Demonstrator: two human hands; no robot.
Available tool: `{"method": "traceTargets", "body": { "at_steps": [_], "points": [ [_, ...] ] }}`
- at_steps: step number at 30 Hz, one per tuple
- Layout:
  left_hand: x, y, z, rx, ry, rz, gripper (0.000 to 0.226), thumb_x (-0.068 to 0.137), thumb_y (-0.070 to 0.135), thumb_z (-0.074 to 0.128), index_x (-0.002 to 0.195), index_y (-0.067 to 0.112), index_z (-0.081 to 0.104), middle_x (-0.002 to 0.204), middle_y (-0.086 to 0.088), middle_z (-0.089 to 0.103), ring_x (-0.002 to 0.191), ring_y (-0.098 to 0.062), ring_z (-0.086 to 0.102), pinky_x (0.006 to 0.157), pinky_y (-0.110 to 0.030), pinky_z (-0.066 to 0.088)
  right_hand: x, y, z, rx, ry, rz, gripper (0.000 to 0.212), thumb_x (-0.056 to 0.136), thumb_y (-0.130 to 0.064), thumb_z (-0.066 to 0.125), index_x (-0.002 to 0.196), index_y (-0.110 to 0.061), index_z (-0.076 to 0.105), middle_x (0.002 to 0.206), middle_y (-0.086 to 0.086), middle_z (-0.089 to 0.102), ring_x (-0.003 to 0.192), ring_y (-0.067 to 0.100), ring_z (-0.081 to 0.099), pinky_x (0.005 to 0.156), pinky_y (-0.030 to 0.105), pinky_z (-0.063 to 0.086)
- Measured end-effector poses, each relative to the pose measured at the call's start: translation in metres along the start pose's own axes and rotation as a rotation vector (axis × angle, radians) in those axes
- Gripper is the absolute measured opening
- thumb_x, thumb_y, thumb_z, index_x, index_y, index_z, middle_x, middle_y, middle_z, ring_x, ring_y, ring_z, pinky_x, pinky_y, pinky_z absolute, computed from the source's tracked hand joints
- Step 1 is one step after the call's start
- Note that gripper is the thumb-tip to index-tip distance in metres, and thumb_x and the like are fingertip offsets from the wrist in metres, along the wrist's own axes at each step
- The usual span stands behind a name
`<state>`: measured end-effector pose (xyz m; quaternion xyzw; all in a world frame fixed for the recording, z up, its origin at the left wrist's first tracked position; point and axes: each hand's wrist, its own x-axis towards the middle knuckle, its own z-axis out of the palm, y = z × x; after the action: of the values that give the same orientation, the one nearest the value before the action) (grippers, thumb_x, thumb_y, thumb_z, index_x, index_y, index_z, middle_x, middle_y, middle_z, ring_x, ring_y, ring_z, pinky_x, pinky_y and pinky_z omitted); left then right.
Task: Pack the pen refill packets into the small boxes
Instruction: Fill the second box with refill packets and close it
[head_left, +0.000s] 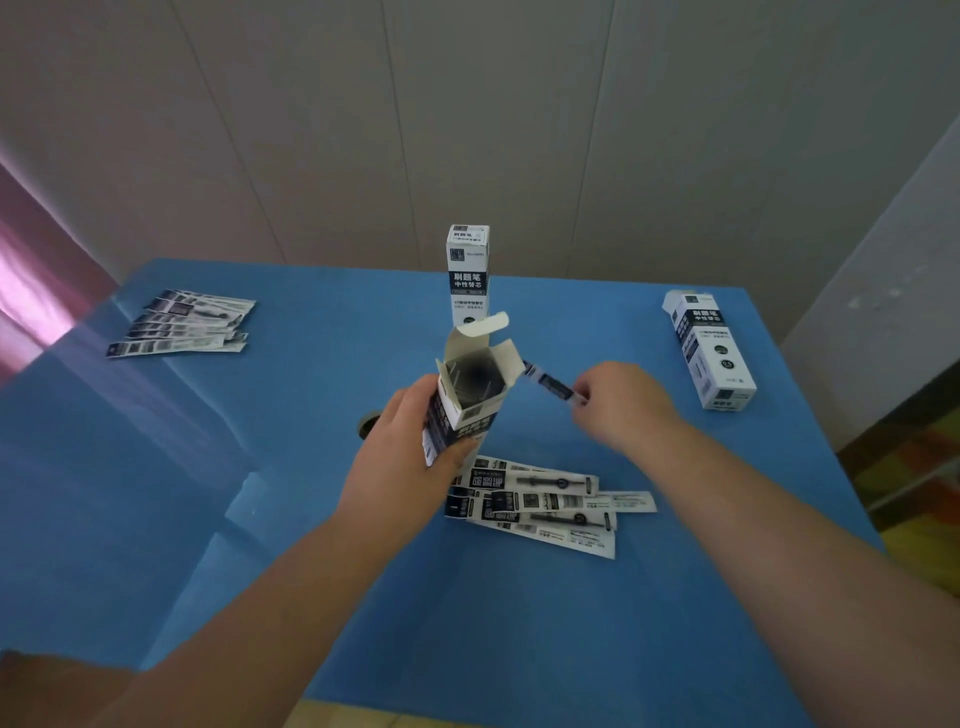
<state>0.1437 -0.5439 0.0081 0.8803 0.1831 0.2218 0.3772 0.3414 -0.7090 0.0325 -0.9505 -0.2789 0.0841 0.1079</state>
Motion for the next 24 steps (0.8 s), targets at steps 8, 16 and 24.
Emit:
{"method": "traceTargets", "body": {
  "at_steps": [8, 16, 24],
  "points": [
    [0.006, -0.003, -0.003, -0.032, -0.04, 0.061, 0.051, 0.083, 0.047, 0.065, 0.126, 0.056, 0.038, 0.114, 0.041, 0.047, 0.107, 0.007, 0.054, 0.082, -0.01, 0.038, -0.058, -0.014, -0.059, 0.994, 0.272, 0.073, 0.008, 0.086, -0.01, 0.074, 0.08, -0.014, 0.073, 0.08, 0.002, 0.078, 0.076, 0.022, 0.077, 0.073, 0.043, 0.065],
    [0.01, -0.01, -0.006, -0.034, -0.07, 0.108, 0.051, 0.083, 0.049, 0.065, 0.129, 0.05, 0.044, 0.114, 0.029, 0.052, 0.106, 0.006, 0.054, 0.079, -0.009, 0.038, -0.115, -0.069, -0.081, 1.363, 0.358, -0.161, 0.013, 0.086, -0.015, 0.071, 0.078, -0.024, 0.077, 0.086, 0.002, 0.079, 0.084, 0.019, 0.078, 0.073, 0.029, 0.062],
    [0.01, -0.015, -0.009, -0.033, -0.108, 0.164, 0.051, 0.085, 0.042, 0.068, 0.128, 0.047, 0.041, 0.11, 0.031, 0.049, 0.1, 0.013, 0.05, 0.077, -0.01, 0.038, -0.105, -0.1, -0.067, 1.009, 0.539, -0.074, 0.012, 0.083, -0.035, 0.072, 0.088, -0.024, 0.074, 0.081, -0.004, 0.078, 0.077, 0.027, 0.075, 0.069, 0.054, 0.062]
  ]
}}
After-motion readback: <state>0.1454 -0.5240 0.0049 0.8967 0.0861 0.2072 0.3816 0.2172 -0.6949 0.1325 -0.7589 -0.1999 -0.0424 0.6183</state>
